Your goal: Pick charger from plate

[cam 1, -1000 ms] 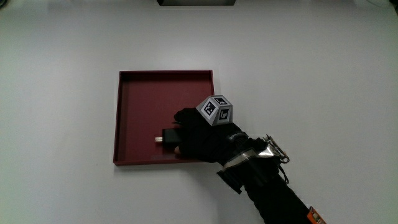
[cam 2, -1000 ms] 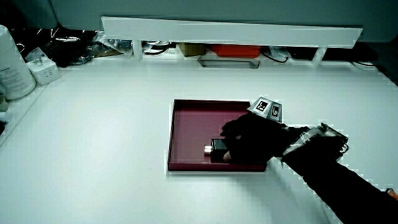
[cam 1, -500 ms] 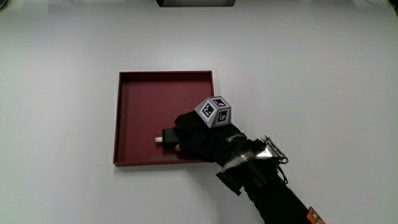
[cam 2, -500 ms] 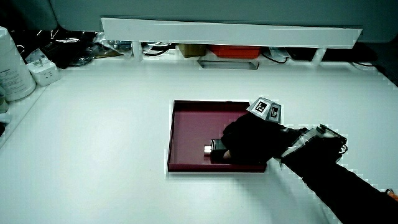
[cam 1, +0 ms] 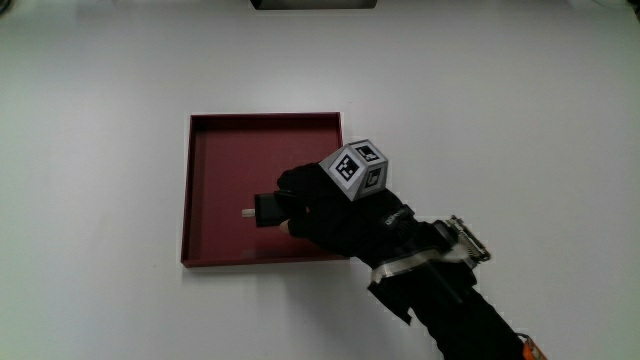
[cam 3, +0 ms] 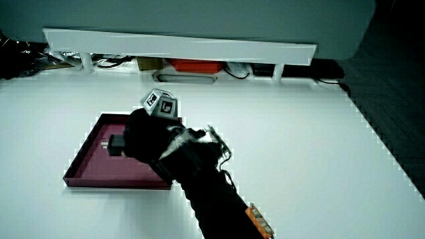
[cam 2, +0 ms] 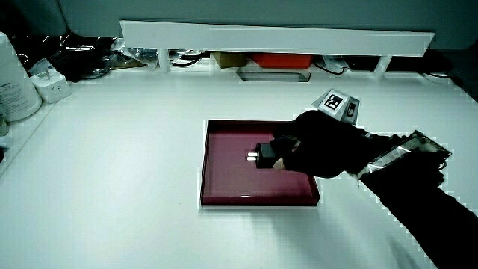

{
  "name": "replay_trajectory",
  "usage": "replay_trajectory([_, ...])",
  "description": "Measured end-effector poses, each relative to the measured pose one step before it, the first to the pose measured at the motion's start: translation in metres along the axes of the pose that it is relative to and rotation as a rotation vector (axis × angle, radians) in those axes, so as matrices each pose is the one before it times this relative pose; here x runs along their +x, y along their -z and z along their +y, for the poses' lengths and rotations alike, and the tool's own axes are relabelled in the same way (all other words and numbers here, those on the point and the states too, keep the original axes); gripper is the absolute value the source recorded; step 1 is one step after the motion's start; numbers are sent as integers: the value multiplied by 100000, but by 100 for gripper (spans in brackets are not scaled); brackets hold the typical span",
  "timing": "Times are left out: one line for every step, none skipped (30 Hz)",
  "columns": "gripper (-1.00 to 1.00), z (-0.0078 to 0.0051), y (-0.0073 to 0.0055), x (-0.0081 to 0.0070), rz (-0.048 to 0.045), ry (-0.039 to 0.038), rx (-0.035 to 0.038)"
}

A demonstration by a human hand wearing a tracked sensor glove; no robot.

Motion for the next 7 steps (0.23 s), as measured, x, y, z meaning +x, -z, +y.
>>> replay_trajectory([100,-534,-375,-342,627,-393,-628])
replay_trajectory([100,-535,-370,-347,627,-393,-628])
replay_trajectory([100,-536,-364,-351,627,-393,-628])
replay_trajectory([100,-537,-359,-355,627,-393,-628])
replay_trajectory([100,-538,-353,-360,627,-393,-628])
replay_trajectory([100,-539,-347,-364,627,-393,-628])
replay_trajectory([100,-442,11,-67,-2454,-1929,2890])
